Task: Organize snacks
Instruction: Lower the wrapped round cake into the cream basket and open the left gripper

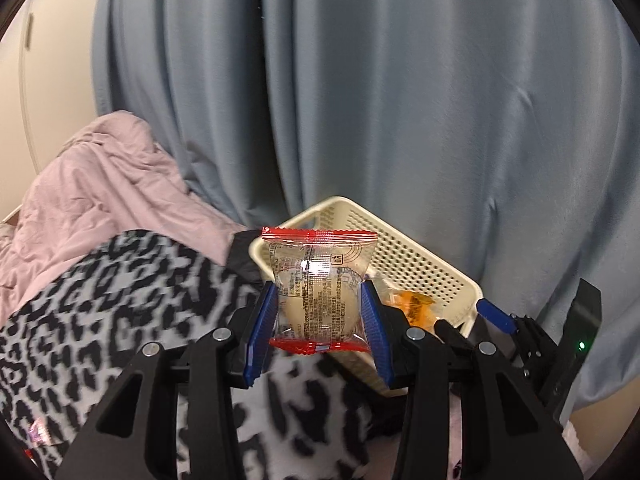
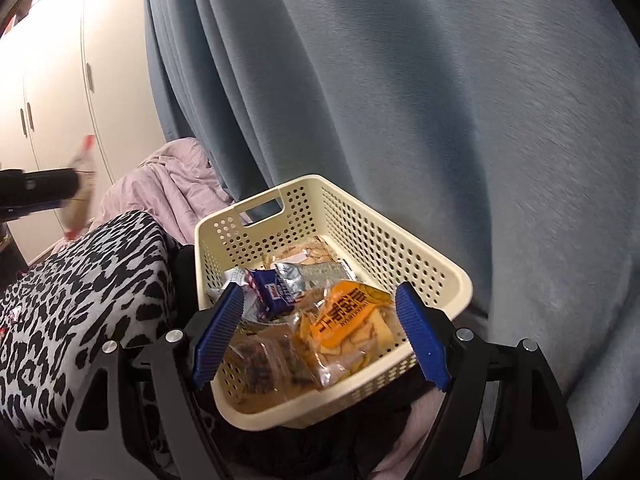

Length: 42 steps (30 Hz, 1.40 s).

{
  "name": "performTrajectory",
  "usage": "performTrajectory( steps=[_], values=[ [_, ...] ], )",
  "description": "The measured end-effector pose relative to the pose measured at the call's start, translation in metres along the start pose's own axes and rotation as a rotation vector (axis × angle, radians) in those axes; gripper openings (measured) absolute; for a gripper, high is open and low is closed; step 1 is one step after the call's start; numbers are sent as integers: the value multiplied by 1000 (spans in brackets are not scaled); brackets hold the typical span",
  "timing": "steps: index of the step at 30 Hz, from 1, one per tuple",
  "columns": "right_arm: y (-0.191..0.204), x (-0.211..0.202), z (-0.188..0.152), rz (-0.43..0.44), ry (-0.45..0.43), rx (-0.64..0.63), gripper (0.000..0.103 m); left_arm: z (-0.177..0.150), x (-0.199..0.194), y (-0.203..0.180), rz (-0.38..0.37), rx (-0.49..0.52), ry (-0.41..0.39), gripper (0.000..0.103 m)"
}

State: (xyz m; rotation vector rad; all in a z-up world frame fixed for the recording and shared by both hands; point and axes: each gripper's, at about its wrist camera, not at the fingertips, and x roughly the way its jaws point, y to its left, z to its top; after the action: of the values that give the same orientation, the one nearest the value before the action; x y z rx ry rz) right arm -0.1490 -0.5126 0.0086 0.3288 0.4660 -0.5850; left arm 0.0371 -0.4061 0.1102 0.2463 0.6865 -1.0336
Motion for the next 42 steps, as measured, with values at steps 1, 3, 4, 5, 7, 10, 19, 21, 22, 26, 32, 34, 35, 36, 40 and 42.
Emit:
performTrajectory(
  steps=[1, 3, 4, 5, 7, 10, 19, 21, 22, 26, 32, 34, 35, 36, 40, 42],
  values=[
    [-3, -1, -1, -3, 2, 7, 80, 1, 7, -6, -10, 8, 9, 43],
    [-6, -3, -3, -10, 4, 18, 80, 3, 19, -15, -24, 23, 24, 43],
    [-9, -5, -4, -14, 4, 24, 80, 4, 27, -22, -32, 33, 32, 43],
    [-11, -5, -5, -17, 4, 30, 80, 5, 34, -27, -40, 41, 41, 43],
    [-16, -7, -7, -22, 3, 42, 80, 7, 45, -34, -54, 51, 56, 43],
    [-18, -8, -9, -25, 1, 50, 80, 8, 62, -45, -77, 63, 78, 43],
    [-23, -4, -13, -45, 1, 59, 80, 10, 106, -63, -130, 70, 115, 43],
    [-24, -2, -14, -47, 2, 68, 80, 12, 112, -66, -144, 71, 114, 52],
    [-24, -1, -15, -49, 4, 72, 80, 13, 115, -68, -150, 69, 112, 77],
    [-24, 5, -20, -44, 22, 80, 80, 15, 111, -66, -168, 48, 75, 97],
    [-23, 8, -18, -34, 19, 97, 80, 10, 104, -56, -120, 53, 76, 97],
    [-20, 7, -18, -25, 15, 99, 80, 10, 100, -51, -111, 37, 76, 97],
    [-19, 7, -17, -22, 14, 97, 80, 10, 98, -49, -104, 32, 78, 97],
    [-18, 6, -17, -19, 12, 94, 80, 10, 96, -48, -99, 33, 77, 97],
    [-10, 5, -15, -8, 5, 83, 80, 11, 85, -48, -76, 46, 64, 97],
    [-8, 4, -14, -3, 3, 83, 80, 12, 78, -47, -79, 48, 53, 97]
  ],
)
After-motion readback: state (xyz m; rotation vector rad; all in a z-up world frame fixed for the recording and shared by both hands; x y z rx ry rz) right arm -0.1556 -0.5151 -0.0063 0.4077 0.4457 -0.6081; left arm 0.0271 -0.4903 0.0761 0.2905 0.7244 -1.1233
